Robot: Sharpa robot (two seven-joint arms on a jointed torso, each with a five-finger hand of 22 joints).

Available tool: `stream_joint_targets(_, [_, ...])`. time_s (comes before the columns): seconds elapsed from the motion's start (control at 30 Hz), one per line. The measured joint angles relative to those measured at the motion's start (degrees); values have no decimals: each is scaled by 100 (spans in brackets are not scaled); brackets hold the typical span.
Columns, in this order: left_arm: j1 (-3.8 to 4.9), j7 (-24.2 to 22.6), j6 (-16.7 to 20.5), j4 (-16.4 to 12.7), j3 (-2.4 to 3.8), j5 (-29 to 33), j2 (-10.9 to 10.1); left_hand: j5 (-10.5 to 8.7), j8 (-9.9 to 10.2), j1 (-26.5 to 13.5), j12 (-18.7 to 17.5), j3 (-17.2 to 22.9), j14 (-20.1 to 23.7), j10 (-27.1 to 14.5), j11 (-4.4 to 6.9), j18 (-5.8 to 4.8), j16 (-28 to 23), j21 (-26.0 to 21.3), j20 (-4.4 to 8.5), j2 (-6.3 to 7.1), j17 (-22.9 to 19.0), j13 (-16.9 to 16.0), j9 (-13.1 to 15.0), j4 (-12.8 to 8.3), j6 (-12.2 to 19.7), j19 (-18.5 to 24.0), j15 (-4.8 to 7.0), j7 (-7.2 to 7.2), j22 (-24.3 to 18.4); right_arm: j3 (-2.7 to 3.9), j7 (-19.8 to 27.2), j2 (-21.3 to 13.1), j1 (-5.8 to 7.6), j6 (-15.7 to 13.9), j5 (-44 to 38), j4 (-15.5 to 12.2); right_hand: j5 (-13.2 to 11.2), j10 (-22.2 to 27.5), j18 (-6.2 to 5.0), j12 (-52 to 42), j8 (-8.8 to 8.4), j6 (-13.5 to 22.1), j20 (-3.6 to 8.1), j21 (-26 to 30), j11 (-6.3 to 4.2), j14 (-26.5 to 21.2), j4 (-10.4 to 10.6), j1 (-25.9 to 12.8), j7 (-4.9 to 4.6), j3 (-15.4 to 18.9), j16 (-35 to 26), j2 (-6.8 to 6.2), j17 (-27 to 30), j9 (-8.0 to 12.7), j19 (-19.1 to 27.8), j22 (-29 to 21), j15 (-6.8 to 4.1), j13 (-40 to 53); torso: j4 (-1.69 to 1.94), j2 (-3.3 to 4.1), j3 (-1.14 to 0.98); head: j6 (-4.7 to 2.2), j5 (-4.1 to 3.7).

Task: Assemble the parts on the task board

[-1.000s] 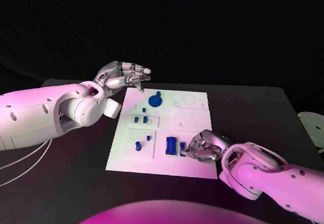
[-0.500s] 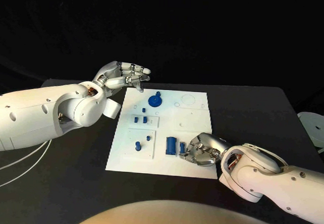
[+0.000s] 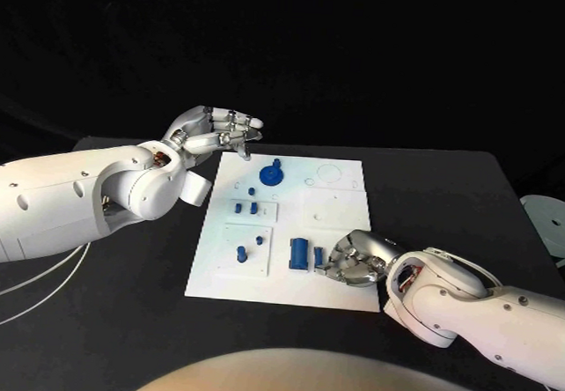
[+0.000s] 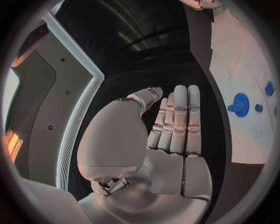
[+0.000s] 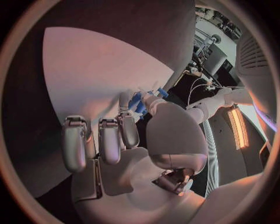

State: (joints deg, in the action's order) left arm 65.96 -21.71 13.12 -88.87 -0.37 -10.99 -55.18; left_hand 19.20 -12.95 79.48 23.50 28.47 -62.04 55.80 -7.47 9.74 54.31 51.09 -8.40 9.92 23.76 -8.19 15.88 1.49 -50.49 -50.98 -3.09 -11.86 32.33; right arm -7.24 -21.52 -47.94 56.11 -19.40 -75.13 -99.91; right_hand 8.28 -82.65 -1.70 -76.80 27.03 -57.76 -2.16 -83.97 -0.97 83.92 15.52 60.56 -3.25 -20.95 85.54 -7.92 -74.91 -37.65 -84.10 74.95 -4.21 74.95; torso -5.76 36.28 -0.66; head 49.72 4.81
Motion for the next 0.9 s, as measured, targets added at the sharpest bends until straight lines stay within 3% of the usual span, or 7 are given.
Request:
stream_joint_targets(0.3, [0,0,0,-2,-1,0,-1,0,-6,0,0,0,0,0,0,0,0,0,0,0,-1,0,0,0,0,0,0,0,0,0,15,105,-1,11,4,117,27,-21,0,-6,0,-11,0,0,-21,0,15,14,10,-14,0,14,0,-4,0,-1,0,-1,-4,0,-4,8,4])
stream_joint_targets(0.53, [0,0,-1,-2,-1,0,0,0,-22,0,0,0,0,0,0,0,0,0,0,0,-1,0,1,0,0,0,0,0,0,5,31,134,3,52,8,160,-10,-20,0,-5,-25,-28,0,0,-21,0,-227,461,26,-28,0,-19,0,-5,0,-1,0,-1,-7,-2,-4,20,7])
stream_joint_targets(0.7, [0,3,-1,-1,3,0,1,0,-22,0,20,0,0,0,0,0,0,0,0,0,-1,0,1,0,0,0,0,0,0,16,62,153,11,92,8,169,-299,-20,0,-5,-101,-21,21,0,-21,22,-509,827,20,-185,0,-112,0,57,21,-2,-21,-1,-9,-6,-2,27,3])
stream_joint_targets(0.9, [0,6,-3,2,0,0,2,0,-22,0,24,0,0,0,-1,0,0,0,0,0,-2,0,1,0,0,0,0,0,0,20,122,167,15,112,6,184,-300,-20,0,-5,-112,-12,21,0,-21,21,-558,915,12,-222,0,-113,0,47,21,-2,-21,-2,-10,-6,-2,28,3])
